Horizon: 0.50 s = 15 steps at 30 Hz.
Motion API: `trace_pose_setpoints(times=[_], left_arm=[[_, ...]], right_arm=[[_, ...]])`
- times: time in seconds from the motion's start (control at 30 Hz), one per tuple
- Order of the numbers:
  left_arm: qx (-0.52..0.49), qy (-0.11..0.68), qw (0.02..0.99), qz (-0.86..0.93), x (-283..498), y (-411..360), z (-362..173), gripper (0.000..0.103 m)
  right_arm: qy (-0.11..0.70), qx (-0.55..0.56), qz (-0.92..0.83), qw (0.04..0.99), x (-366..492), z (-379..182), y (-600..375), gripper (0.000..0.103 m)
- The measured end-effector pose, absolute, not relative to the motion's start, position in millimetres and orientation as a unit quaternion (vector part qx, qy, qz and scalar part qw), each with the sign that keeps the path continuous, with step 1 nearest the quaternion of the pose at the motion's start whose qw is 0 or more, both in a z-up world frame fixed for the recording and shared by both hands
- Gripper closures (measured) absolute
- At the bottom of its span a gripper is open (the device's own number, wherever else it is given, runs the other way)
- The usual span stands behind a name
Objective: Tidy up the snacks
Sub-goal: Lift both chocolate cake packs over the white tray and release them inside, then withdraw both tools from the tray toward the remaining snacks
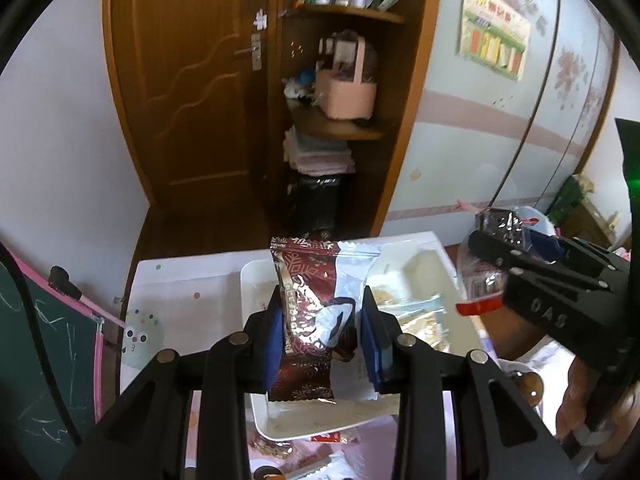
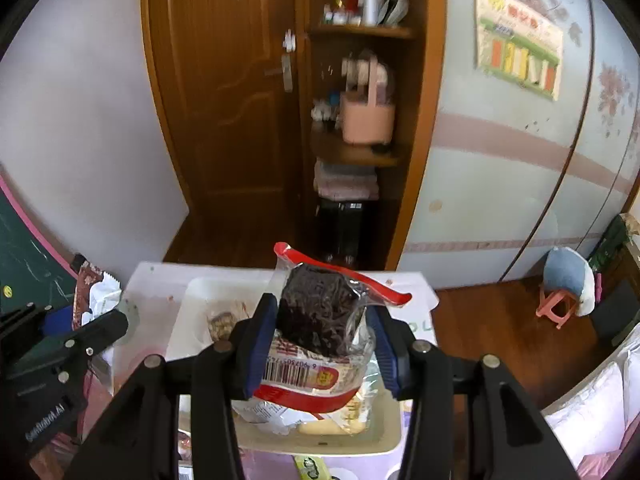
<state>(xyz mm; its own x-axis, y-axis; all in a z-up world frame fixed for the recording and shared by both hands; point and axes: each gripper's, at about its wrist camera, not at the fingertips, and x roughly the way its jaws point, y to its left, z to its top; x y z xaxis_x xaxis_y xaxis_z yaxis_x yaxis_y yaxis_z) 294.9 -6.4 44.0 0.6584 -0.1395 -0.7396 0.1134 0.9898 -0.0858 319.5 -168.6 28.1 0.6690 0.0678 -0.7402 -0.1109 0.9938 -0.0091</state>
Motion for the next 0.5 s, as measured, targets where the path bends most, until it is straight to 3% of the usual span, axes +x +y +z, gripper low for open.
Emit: trace_pose_setpoints(times=[0.17,0.23,0.27,0.3,0.37,0.5], left_arm=[[-0.02,0.424,0.903,-0.059,312,0,22,0.07],[-0.028,0.434,0.899,-0.054,318,4,15,0.056],[-0.034,0.437,0.897,-0.05,320,7,13,0.036],[-0.045,0.438,0.897,-0.041,321,12,11,0.024],[-0.061,0.437,0.897,-0.038,321,20,8,0.023],[-0.079,0.444,0.892,-0.031,315,38,8,0.023]], right_arm=[[0.444,-0.018,0.06,0.894,341,-5,-154,0.052],[0.456,-0.009,0.068,0.888,347,-13,-150,0.05],[0.46,-0.002,0.075,0.885,349,-16,-149,0.048],[0.464,0.005,0.078,0.882,349,-17,-148,0.045],[0.468,0.008,0.08,0.88,348,-19,-144,0.038],[0.46,-0.009,0.086,0.884,339,-16,-138,0.038]])
